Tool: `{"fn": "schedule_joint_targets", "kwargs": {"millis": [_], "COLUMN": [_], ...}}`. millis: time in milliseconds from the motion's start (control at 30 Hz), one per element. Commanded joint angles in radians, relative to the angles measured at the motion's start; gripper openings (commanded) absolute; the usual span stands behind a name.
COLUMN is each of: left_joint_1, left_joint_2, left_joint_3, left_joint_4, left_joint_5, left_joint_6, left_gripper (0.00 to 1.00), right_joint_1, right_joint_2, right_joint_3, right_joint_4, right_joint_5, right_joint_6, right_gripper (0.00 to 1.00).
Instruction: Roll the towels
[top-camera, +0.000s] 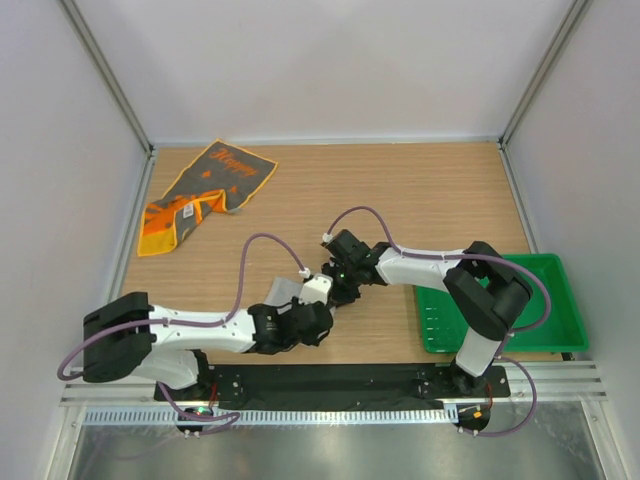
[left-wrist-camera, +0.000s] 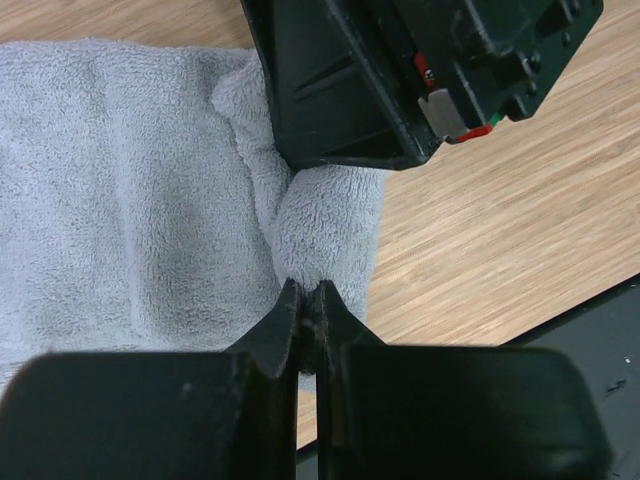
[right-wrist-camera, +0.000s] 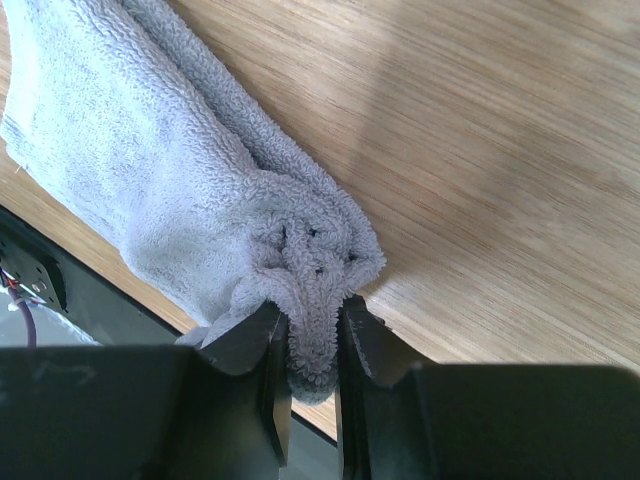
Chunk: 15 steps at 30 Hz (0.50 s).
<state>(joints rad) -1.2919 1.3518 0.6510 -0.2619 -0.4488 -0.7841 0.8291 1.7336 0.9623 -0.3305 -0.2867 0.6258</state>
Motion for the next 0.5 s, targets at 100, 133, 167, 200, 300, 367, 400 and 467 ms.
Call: {"fn": "schedule_joint_targets", "kwargs": {"millis": [100, 133, 167, 200, 300, 367, 400, 467], "left_joint_1": [-0.003, -0.003, -0.003, -0.003, -0.003, -0.001, 0.002, 0.009], "left_joint_2": [-0.052, -0.057, -0.066, -0.071, -0.086, -0.097, -0.102, -0.105], "left_joint_3": [-0.079, -0.085, -0.091, -0.102, -0.128, -0.140, -0.145, -0.160], "left_joint_4": [0.081, 0.092, 0.096, 0.102, 0.127, 0.138, 0.141, 0.145], "left_joint_5": [-0.016, -0.014, -0.013, -0.010, 0.004, 0.007, 0.009, 0.019], "left_joint_6": [-0.069, -0.076, -0.083, -0.090, -0.106, -0.112, -0.113, -0.118], "left_gripper": [0.00, 0.00, 0.00, 0.00, 0.00, 0.00, 0.00, 0.00], "right_joint_1": [0.008, 0.007, 0.008, 0.007, 0.007, 0.008, 0.007, 0.007], "right_joint_2": [0.011, 0.012, 0.012, 0.012, 0.009, 0.004, -0.002, -0.006], "right_joint_3": [0.001, 0.001, 0.003, 0.003, 0.004, 0.004, 0.004, 0.006], "right_joint_4": [-0.019, -0.021, -0.022, -0.024, -0.031, -0.039, -0.042, -0.050], "right_joint_5": [0.030, 0.031, 0.032, 0.034, 0.043, 0.055, 0.060, 0.073], "right_joint_6": [-0.011, -0.011, -0.011, -0.011, -0.012, -0.014, -0.014, -0.015], "right_gripper": [0.22, 0.23, 0.24, 0.25, 0.36, 0.39, 0.41, 0.48]}}
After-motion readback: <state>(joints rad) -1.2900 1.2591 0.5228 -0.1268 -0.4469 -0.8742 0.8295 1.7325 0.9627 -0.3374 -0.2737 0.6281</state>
